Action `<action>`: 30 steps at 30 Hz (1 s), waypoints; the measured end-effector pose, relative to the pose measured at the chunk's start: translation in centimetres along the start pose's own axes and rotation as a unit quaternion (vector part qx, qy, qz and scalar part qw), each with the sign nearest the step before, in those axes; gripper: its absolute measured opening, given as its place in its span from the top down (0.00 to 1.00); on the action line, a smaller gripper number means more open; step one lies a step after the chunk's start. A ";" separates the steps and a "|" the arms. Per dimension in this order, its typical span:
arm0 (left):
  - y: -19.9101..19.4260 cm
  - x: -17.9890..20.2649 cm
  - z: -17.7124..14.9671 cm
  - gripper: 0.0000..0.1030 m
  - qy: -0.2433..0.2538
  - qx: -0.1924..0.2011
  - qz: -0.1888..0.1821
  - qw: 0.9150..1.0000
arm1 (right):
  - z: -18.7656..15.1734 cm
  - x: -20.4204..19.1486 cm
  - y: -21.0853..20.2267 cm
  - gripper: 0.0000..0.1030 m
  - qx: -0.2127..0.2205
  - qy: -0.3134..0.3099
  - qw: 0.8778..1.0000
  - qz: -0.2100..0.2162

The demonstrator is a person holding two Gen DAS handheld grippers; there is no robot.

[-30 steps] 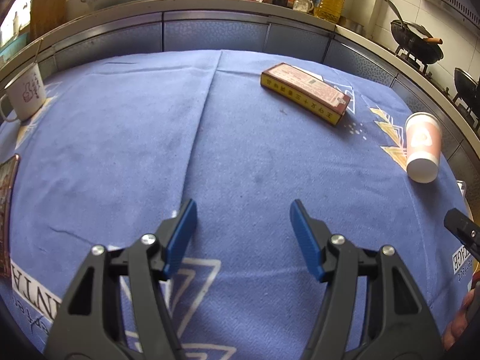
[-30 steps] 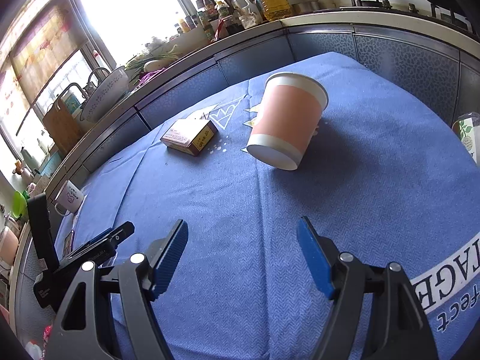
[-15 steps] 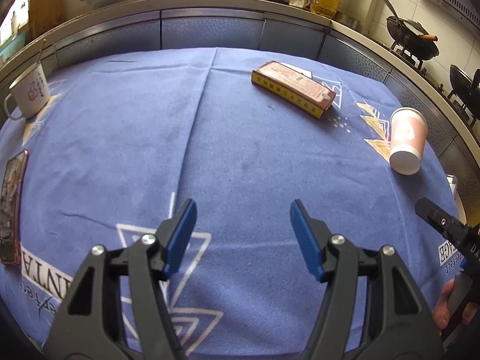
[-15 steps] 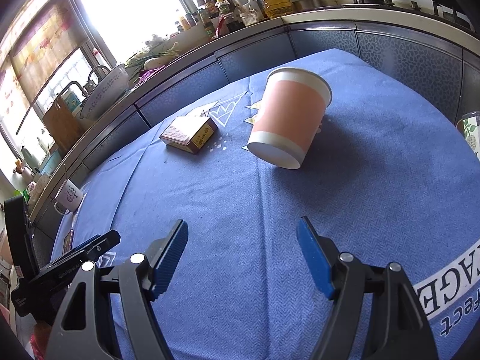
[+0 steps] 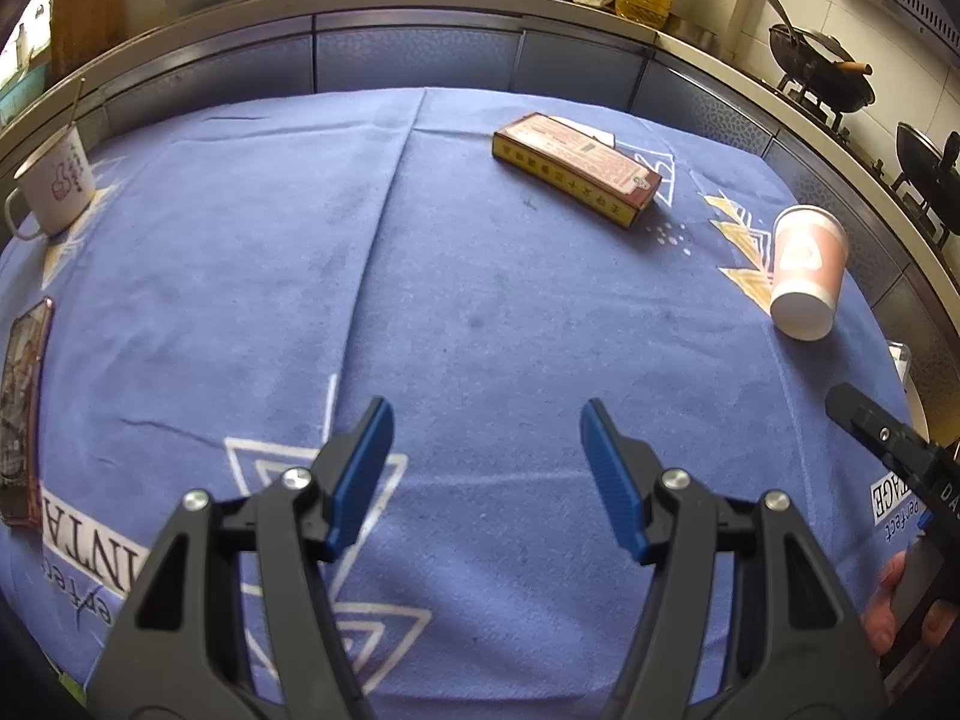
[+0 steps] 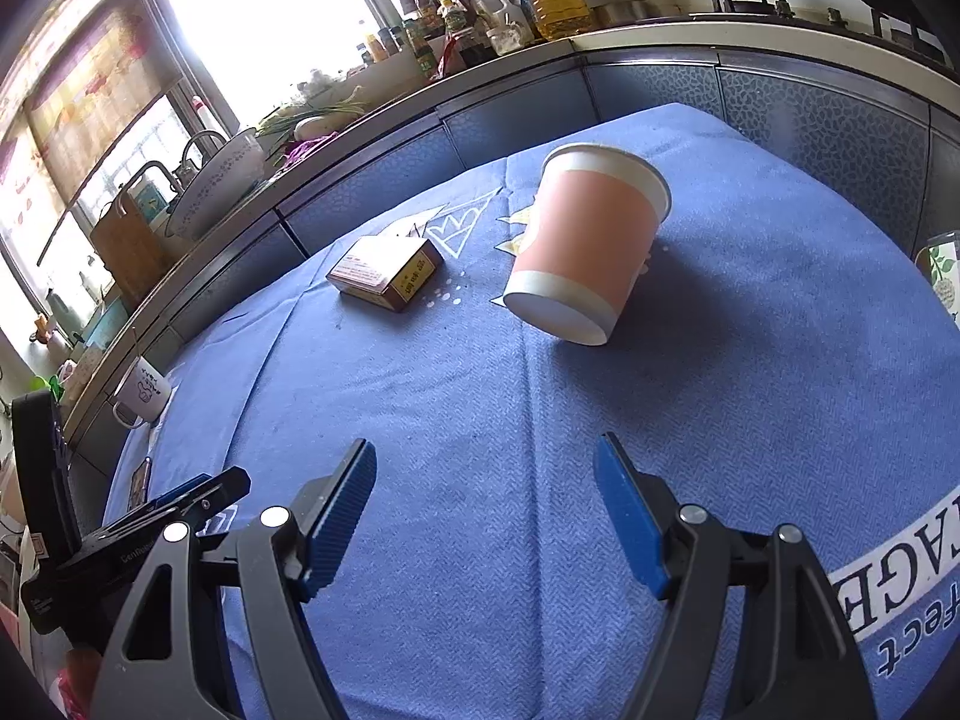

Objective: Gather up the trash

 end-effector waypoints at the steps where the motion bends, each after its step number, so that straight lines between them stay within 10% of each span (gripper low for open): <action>1: 0.0 0.0 0.0 0.39 0.000 0.000 -0.001 1.000 | 0.0 -0.2 0.0 0.29 -0.002 -0.004 1.000 0.003; 15: -1.2 -4.5 0.5 0.39 -0.047 0.016 0.014 0.999 | 6.4 -9.5 6.6 0.29 -0.033 -0.160 0.986 0.044; 23: -1.6 -6.2 0.0 0.39 -0.066 0.013 0.019 0.998 | 13.7 -11.2 16.8 0.28 -0.092 -0.128 0.988 0.002; 30: -2.6 -8.4 -0.7 0.39 -0.085 0.017 0.034 0.996 | 10.5 -12.8 19.4 0.37 -0.160 -0.162 0.974 0.012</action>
Point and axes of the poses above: each gripper's, at about its wrist camera, not at the fingertips, and y roughly the way its jaws point, x to its right, z to its top, the point moved 4 cm from there along y, roughly the way its jaws point, and after that the axes turned 4 degrees about y, right-handed, at the moved point
